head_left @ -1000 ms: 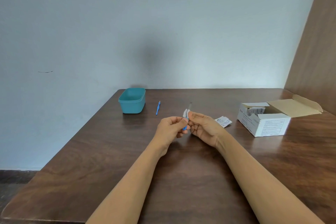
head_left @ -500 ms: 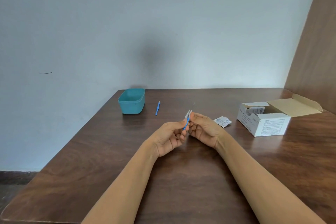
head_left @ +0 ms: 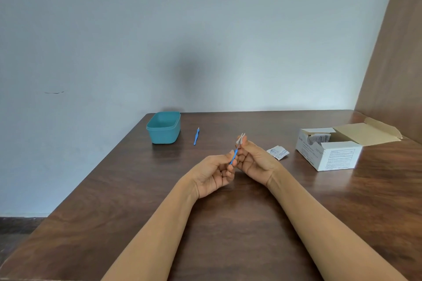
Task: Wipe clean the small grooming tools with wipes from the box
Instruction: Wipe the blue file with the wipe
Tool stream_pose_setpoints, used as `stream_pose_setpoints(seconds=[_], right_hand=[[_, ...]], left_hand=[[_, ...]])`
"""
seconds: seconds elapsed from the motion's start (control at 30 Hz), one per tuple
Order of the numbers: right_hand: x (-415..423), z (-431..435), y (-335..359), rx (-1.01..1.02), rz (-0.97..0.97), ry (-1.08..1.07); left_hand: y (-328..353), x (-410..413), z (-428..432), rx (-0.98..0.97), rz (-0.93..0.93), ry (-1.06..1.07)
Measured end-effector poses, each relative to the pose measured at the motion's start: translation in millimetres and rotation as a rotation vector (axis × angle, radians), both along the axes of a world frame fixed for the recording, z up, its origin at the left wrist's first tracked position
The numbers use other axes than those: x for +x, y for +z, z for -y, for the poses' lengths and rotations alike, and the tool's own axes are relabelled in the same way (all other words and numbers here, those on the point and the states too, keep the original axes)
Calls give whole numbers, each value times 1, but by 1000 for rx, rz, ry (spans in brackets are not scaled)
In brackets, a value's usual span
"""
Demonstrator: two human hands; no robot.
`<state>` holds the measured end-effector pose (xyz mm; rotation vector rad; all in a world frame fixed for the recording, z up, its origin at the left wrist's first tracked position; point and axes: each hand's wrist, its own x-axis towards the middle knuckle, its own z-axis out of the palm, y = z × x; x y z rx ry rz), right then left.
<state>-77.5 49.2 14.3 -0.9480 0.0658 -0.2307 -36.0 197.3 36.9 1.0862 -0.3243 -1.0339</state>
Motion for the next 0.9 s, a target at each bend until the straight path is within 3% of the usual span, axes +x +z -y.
stream_pose_setpoints(seconds=[0.17,0.37,0.5,0.67,0.83,0.9], right_hand=[[-2,-3,6,91,-9,-118],[-1,-7,3,-169,-79,-54],[-2,-7,6,-186,-102,-204],[-1,-4,11,-40,-49,-401],[-2,-12,6,-448,-122,-344],[-1,-15,5,-497,-131,-326]], left_hand=[[-3,-2,3,12,140,-5],[-8,5,3,-2,344,152],[-14,8,7,94,579,293],[-21,6,10,193,905,333],[-22,14,8,231,997,443],[-22,17,6,246,1017,449]])
